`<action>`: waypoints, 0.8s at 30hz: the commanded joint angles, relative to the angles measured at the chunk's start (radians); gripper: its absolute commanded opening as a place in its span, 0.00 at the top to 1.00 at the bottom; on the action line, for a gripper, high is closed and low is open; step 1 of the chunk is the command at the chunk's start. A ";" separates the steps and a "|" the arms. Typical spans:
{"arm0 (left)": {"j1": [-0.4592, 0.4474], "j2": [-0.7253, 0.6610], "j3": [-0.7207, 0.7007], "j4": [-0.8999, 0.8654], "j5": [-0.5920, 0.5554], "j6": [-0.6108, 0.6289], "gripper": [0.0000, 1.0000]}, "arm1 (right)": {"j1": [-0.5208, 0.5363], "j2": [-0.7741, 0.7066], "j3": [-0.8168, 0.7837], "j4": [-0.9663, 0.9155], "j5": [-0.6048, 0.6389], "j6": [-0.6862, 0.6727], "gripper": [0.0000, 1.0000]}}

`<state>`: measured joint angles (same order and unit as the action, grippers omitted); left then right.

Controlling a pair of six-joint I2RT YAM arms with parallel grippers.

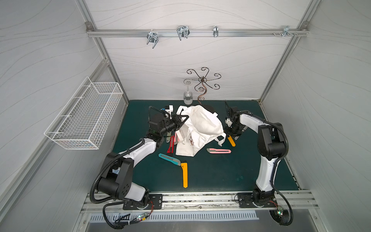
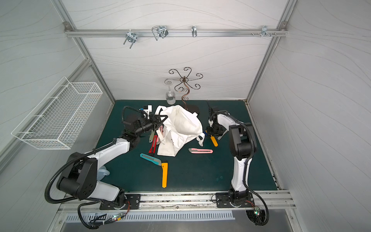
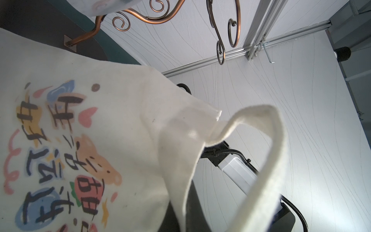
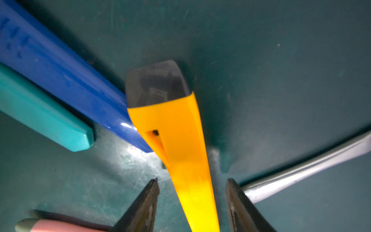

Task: Place the art knife into the pouch
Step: Pick up the utility knife at the center of the board.

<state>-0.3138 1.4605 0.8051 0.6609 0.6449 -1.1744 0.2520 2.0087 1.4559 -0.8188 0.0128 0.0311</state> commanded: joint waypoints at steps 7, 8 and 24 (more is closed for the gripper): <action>-0.004 -0.035 0.021 0.027 0.016 0.017 1.00 | 0.030 0.057 -0.001 -0.005 0.003 0.018 0.66; -0.004 -0.035 0.022 0.024 0.016 0.019 1.00 | 0.031 0.055 -0.002 -0.006 -0.004 0.022 0.70; -0.010 -0.031 0.042 -0.050 0.002 0.073 1.00 | 0.135 -0.342 0.156 -0.195 0.180 0.098 0.78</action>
<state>-0.3199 1.4483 0.8051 0.5732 0.6434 -1.1172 0.3332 1.7630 1.5551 -0.9249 0.1234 0.1169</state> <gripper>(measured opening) 0.061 0.284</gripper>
